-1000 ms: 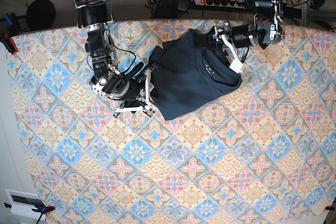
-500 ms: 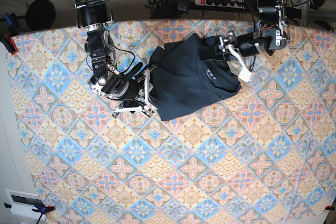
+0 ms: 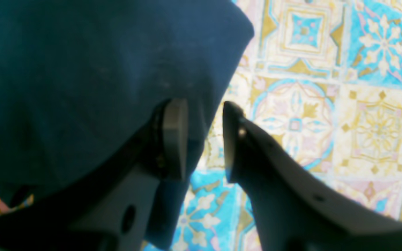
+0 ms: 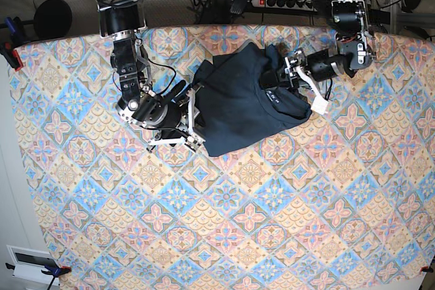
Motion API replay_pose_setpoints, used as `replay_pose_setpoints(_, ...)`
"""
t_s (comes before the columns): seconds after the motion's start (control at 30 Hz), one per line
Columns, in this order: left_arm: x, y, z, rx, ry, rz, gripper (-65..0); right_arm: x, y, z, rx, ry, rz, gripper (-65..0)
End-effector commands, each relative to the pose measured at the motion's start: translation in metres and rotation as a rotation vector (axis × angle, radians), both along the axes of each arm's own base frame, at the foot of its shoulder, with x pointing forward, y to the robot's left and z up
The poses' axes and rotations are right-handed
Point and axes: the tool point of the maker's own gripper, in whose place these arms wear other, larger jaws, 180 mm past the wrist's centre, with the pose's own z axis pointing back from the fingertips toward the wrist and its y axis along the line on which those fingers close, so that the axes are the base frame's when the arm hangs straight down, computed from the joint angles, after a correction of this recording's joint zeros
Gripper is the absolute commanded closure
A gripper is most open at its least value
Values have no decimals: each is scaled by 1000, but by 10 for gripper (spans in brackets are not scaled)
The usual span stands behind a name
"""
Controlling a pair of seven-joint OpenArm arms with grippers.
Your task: Layout the t-shirt on the table in an organized manner, then fold the t-shirt properly
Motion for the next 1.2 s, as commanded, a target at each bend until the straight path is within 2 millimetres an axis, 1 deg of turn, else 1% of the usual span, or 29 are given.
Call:
replay_pose_setpoints(0.0,7,2,10,-10,-38,7,-358,10,4,15,30,-45,2,-165)
replay_pose_setpoints(0.1,9,-5,12,-23,-41,2,-358,10,4,15,30,-45,2,-165)
replay_pose_setpoints(0.2,2,-15,2,18,-22,-48,-358,10,4,15,30,-45,2,-165)
replay_pose_setpoints(0.3,-1,-21,-3,40,-13,-76,-358,10,4,15,30,-45,2,-165)
replay_pose_setpoints(0.37,-3,-29,-3,29,-11,-87,-335,10,4,15,31,-46,2,-165)
replay_pose_setpoints(0.4,-3,-31,-3,22,-12,-89,-307,10,4,15,31,-46,2,-165)
replay_pose_setpoints(0.47,-3,-34,-2,13,-12,-87,-191,10,4,15,31,-46,2,-165)
replay_pose_setpoints(0.5,-3,-34,-2,14,-13,-85,-113,10,4,15,31,-46,2,-165)
replay_pose_setpoints(0.53,-2,-33,-2,13,-14,-81,-13,10,4,15,31,-46,2,-165)
replay_pose_setpoints(0.57,-1,-32,0,10,-18,-79,0,10,4,15,31,-46,2,-165)
replay_pose_setpoints(0.63,0,-31,5,9,-33,-79,0,11,4,15,31,-46,1,-165)
replay_pose_setpoints(0.77,10,-12,28,-39,-92,-4,0,11,3,16,32,-47,-1,-165)
replay_pose_setpoints(0.93,10,10,34,-18,-98,-9,0,11,4,16,30,-46,1,-165)
replay_pose_setpoints(1.03,8,20,28,6,-78,1,0,11,4,16,30,-46,1,-165)
replay_pose_setpoints(1.17,-2,29,0,49,9,7,0,10,4,15,30,-46,2,-165)
